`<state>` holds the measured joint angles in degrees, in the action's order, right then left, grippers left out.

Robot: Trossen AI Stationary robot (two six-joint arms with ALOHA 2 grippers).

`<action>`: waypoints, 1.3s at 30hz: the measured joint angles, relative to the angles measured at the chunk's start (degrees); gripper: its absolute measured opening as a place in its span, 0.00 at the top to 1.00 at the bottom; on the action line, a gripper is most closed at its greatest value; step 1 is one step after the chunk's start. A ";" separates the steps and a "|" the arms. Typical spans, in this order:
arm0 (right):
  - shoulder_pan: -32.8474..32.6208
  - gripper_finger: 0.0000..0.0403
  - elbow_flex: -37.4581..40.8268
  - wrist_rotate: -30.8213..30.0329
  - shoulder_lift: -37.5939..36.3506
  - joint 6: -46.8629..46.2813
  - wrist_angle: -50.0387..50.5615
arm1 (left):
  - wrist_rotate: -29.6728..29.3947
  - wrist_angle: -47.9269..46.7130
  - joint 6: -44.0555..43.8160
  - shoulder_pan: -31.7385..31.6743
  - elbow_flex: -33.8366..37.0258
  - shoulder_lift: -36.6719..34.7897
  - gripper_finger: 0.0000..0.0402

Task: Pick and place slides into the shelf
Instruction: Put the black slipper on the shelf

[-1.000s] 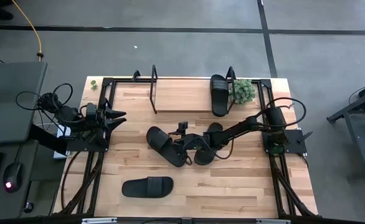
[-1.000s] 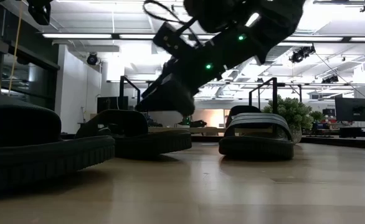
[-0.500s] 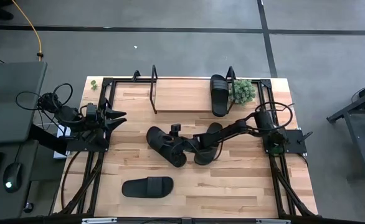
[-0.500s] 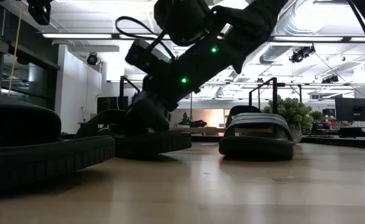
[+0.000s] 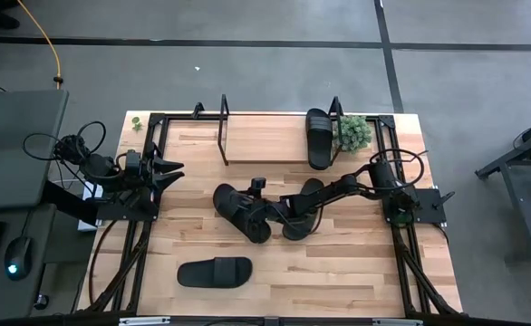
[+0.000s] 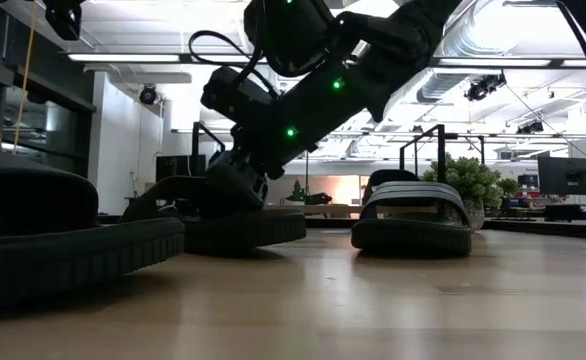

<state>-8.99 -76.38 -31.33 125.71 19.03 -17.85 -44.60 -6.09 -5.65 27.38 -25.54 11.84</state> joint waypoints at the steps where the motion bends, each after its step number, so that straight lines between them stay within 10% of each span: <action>1: 0.00 0.47 0.00 -0.13 0.00 -0.05 0.00 | 0.00 0.00 0.00 0.00 0.00 0.00 0.74; 18: 0.04 0.98 -0.01 -0.29 -0.11 -0.94 1.16 | 0.00 -0.02 0.00 0.00 0.00 0.00 0.74; 39: -0.15 1.00 -8.47 -1.18 -0.11 -3.37 18.02 | 0.00 -0.02 0.98 0.00 0.00 0.00 0.74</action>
<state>-9.15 -84.85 -32.51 125.60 15.66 0.18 -44.60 -6.11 -4.67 27.38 -25.54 11.84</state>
